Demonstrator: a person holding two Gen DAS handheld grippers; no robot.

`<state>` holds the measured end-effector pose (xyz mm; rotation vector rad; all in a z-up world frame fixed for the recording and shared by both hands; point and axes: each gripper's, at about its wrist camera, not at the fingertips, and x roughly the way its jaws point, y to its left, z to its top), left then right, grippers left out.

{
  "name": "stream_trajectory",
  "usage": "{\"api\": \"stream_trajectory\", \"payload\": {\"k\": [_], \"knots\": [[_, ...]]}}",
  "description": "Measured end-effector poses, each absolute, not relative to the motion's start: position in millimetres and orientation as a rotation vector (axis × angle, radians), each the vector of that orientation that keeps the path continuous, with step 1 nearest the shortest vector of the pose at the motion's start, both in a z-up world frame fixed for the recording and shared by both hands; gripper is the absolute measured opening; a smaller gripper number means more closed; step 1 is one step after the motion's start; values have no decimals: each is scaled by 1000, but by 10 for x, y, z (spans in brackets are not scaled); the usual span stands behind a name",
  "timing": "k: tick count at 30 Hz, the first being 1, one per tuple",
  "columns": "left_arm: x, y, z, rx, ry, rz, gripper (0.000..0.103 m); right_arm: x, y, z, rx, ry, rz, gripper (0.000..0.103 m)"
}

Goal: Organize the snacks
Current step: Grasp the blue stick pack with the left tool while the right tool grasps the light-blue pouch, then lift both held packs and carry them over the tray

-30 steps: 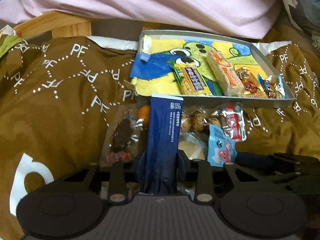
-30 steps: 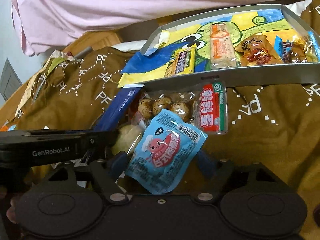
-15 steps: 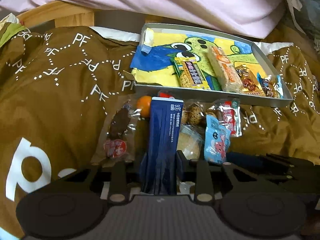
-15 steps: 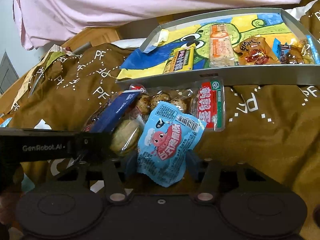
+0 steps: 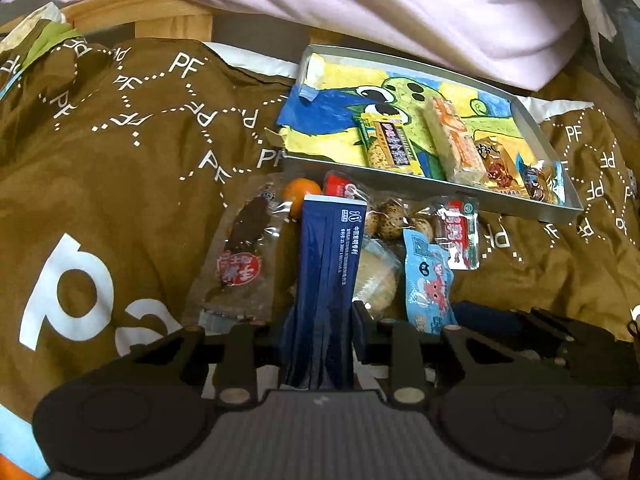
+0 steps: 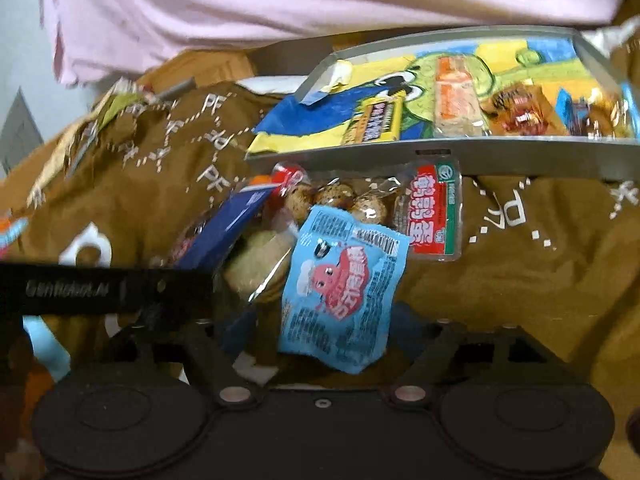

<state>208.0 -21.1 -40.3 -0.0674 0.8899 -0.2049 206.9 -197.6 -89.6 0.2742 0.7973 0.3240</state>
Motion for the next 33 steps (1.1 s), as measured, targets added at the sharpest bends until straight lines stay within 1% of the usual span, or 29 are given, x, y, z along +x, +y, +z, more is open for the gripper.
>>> {"api": "stream_trajectory", "payload": {"k": [2, 3, 4, 10, 17, 22, 27, 33], "knots": [[2084, -175, -410, -83, 886, -208, 32, 2110, -1982, -915, 269, 801, 318, 73], [2093, -157, -417, -92, 887, -210, 32, 2118, -1971, -925, 250, 803, 308, 67], [2100, -152, -425, -96, 887, -210, 32, 2118, -1956, -931, 231, 804, 306, 63], [2099, -149, -436, -102, 881, -207, 32, 2068, -1919, -922, 191, 796, 302, 56], [2011, -204, -371, -107, 883, -194, 31, 1867, -1909, -824, 158, 784, 320, 54], [1884, -236, -269, -113, 873, -179, 31, 1649, -1936, -628, 105, 727, 306, 54], [1802, -305, -23, -114, 832, -175, 31, 1488, -2039, -304, 72, 616, 299, 54], [1839, -495, 402, -117, 739, -188, 31, 1385, -2302, 64, 44, 490, 254, 55]]}}
